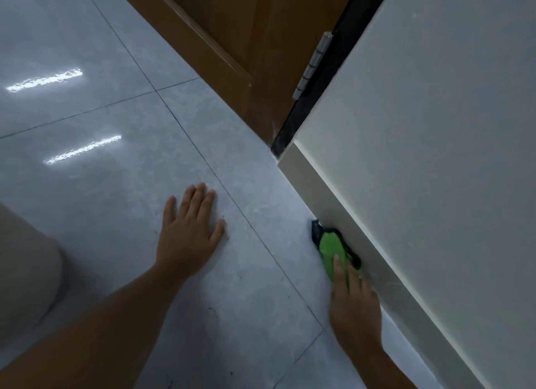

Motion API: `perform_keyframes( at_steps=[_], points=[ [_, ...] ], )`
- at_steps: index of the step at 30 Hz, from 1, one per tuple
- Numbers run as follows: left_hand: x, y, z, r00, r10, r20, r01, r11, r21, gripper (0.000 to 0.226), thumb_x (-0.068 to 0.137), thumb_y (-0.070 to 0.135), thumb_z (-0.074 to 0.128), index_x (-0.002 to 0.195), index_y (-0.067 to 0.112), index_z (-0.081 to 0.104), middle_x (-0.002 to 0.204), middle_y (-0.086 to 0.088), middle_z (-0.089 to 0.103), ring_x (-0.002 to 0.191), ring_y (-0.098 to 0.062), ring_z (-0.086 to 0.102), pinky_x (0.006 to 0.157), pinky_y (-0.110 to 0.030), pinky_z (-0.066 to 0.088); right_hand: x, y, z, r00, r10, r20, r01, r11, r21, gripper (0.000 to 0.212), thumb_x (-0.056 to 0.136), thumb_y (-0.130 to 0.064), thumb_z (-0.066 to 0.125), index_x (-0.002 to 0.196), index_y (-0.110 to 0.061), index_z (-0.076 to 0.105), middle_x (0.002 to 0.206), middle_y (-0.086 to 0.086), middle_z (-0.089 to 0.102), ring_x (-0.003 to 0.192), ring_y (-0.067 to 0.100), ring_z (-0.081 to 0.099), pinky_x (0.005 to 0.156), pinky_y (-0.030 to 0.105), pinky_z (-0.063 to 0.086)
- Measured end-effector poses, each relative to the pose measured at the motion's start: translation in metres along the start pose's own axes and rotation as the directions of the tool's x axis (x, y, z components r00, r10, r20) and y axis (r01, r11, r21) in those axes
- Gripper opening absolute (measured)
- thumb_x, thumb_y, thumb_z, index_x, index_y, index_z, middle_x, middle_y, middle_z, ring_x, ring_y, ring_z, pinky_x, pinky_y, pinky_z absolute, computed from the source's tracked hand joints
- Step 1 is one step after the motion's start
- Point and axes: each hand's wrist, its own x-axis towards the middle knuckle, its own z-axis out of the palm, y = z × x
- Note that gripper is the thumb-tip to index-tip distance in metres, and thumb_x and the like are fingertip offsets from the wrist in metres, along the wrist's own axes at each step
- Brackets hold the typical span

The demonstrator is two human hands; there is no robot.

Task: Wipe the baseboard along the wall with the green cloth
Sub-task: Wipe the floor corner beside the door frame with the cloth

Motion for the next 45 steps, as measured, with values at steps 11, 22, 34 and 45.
perform_keyframes(
  at_steps=[11, 22, 34, 45],
  points=[
    [-0.001, 0.002, -0.002, 1.0, 0.006, 0.009, -0.006, 1.0, -0.026, 0.069, 0.094, 0.051, 0.022, 0.149, 0.01, 0.029, 0.157, -0.011, 0.023, 0.145, -0.023, 0.016, 0.116, -0.05, 0.008, 0.033, -0.031, -0.011, 0.993, 0.077, 0.089, -0.074, 0.996, -0.045, 0.059, 0.076, -0.004, 0.031, 0.133, 0.002, 0.046, 0.114, 0.028, 0.057, 0.081, 0.038, 0.059, 0.057, 0.037, 0.048],
    [0.001, 0.0, 0.002, 1.0, -0.011, 0.002, 0.011, 1.0, -0.019, 0.067, 0.095, 0.054, 0.021, 0.151, 0.016, 0.021, 0.159, -0.007, 0.015, 0.147, -0.019, 0.005, 0.118, -0.047, 0.003, 0.202, -0.166, -0.06, 0.993, 0.023, 0.116, -0.026, 0.999, 0.026, 0.067, 0.093, -0.016, 0.04, 0.149, -0.004, 0.005, 0.146, 0.02, 0.025, 0.126, 0.033, 0.036, 0.092, 0.039, 0.041],
    [0.0, -0.002, -0.001, 1.0, -0.002, 0.003, 0.002, 0.999, -0.055, 0.067, 0.092, 0.051, 0.027, 0.146, 0.011, 0.036, 0.154, -0.01, 0.031, 0.143, -0.024, 0.023, 0.115, -0.05, 0.012, 0.056, -0.044, -0.026, 0.999, 0.033, 0.01, -0.032, 0.997, -0.064, 0.06, 0.063, -0.004, 0.069, 0.121, -0.004, 0.057, 0.096, 0.022, 0.061, 0.069, 0.034, 0.06, 0.05, 0.035, 0.047],
    [-0.001, -0.002, 0.0, 1.0, 0.0, -0.011, 0.0, 0.999, -0.043, 0.067, 0.094, 0.052, 0.025, 0.149, 0.013, 0.029, 0.156, -0.009, 0.025, 0.146, -0.022, 0.015, 0.117, -0.049, 0.009, 0.116, -0.101, -0.061, 0.984, -0.001, -0.177, 0.045, 0.968, 0.246, 0.039, 0.083, -0.011, 0.055, 0.122, -0.016, 0.054, 0.104, 0.012, 0.052, 0.069, 0.03, 0.053, 0.053, 0.031, 0.033]
  ],
)
